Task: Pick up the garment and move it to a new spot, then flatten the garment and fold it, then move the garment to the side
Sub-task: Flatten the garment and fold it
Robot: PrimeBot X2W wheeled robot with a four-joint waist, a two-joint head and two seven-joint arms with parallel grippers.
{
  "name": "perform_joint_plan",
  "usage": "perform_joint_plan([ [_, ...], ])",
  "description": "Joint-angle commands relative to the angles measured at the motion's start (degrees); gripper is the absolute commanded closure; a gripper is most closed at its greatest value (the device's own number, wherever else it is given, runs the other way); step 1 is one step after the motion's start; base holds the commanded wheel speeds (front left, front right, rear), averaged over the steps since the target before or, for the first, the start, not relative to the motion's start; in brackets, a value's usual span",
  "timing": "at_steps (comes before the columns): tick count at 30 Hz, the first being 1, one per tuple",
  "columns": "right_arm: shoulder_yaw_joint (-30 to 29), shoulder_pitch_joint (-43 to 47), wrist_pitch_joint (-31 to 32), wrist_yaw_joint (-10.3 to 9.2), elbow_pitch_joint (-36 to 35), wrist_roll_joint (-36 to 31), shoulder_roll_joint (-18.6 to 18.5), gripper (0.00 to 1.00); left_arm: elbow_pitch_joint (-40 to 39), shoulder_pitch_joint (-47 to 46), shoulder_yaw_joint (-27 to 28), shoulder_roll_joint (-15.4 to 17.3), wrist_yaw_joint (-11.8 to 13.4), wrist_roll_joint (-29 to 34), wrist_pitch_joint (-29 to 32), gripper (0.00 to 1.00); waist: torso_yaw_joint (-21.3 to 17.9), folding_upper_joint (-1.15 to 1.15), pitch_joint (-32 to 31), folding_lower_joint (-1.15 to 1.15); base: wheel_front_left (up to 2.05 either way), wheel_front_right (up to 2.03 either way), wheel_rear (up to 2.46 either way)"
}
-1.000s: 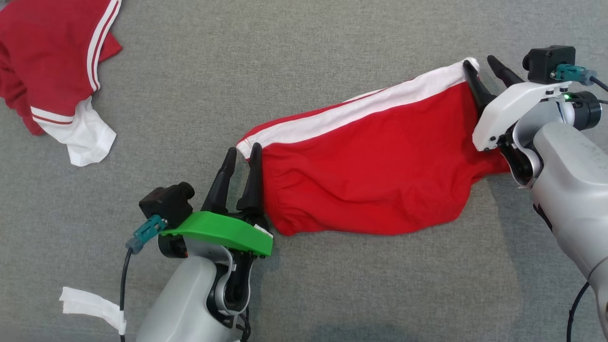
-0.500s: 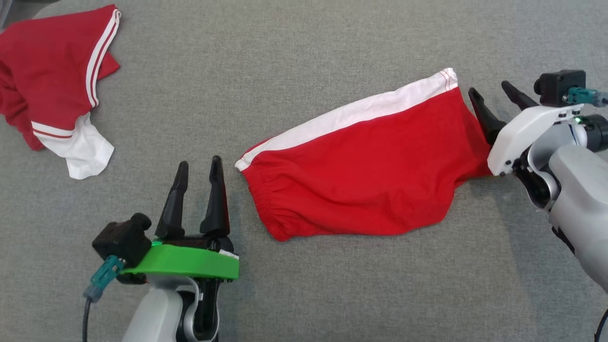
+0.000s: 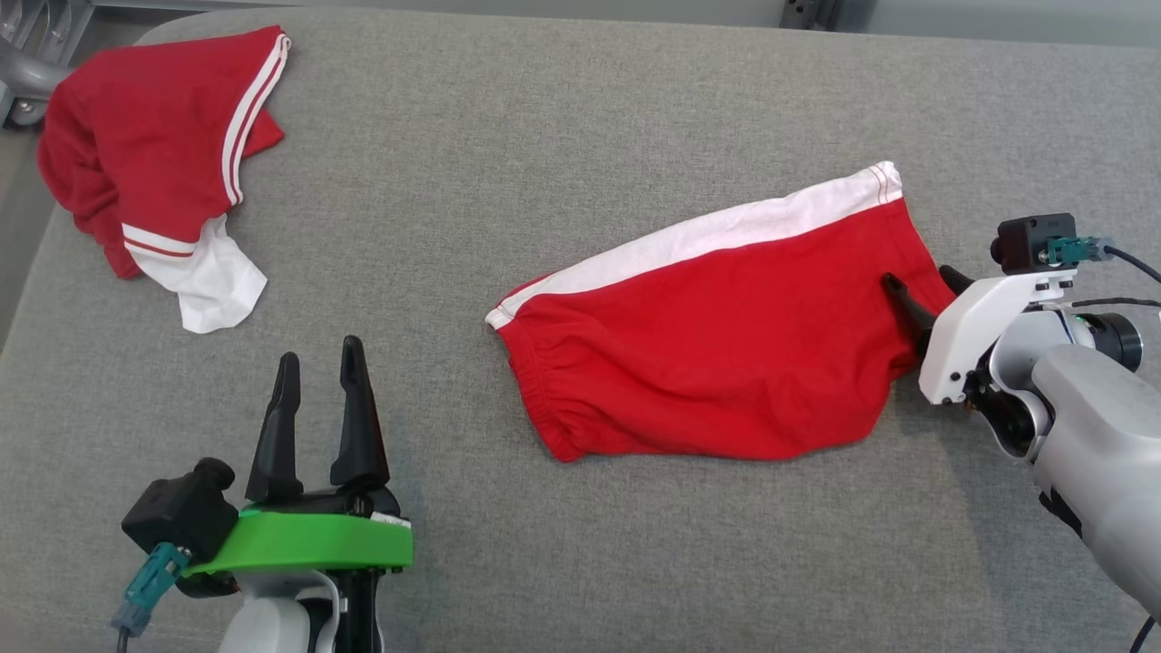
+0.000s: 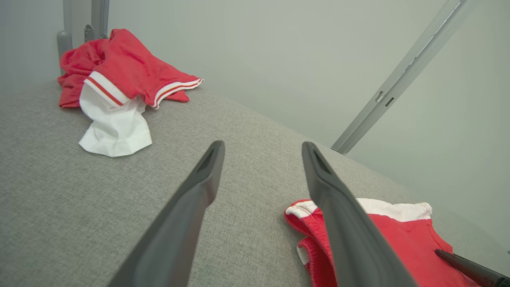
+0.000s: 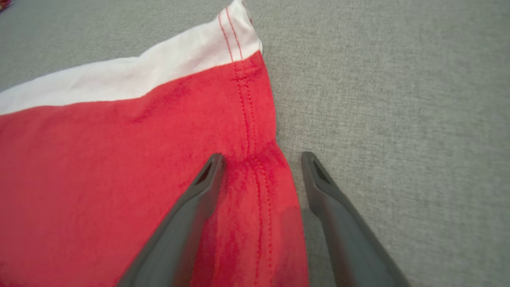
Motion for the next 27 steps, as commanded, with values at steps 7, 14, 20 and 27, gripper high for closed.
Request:
perform_joint_plan([
  [7, 1.62, 0.92, 1.89, -0.01, 0.72, 1.96, 1.23, 1.0, 0.19, 1.17, 0.79, -0.24, -0.22, 0.31, -0.03, 0.0, -0.59, 0.0, -1.14, 0.0, 0.0, 0.0, 0.0],
  [14, 2.01, 1.22, -1.41, -0.06, -1.37, 3.14, 1.09, 1.0, 0.4, 1.22, 0.99, -0.26, -0.59, 1.22, -0.04, 0.0, -4.3, 0.0, -2.63, 0.0, 0.0, 0.0, 0.0],
  [20, 1.77, 4.68, -6.5, -0.05, -5.82, 5.12, 0.09, 1.0, 0.46, 1.76, 1.57, 0.42, -0.41, 2.23, -0.02, 0.0, -10.96, 0.0, -4.42, 0.0, 0.0, 0.0, 0.0],
  [27, 0.15, 9.62, -10.33, -0.06, -8.18, 7.17, -0.86, 1.0, 0.34, 2.21, 1.88, 0.99, -0.04, 2.57, 0.14, 0.0, -17.04, 0.0, -5.01, 0.0, 0.0, 0.0, 0.0],
])
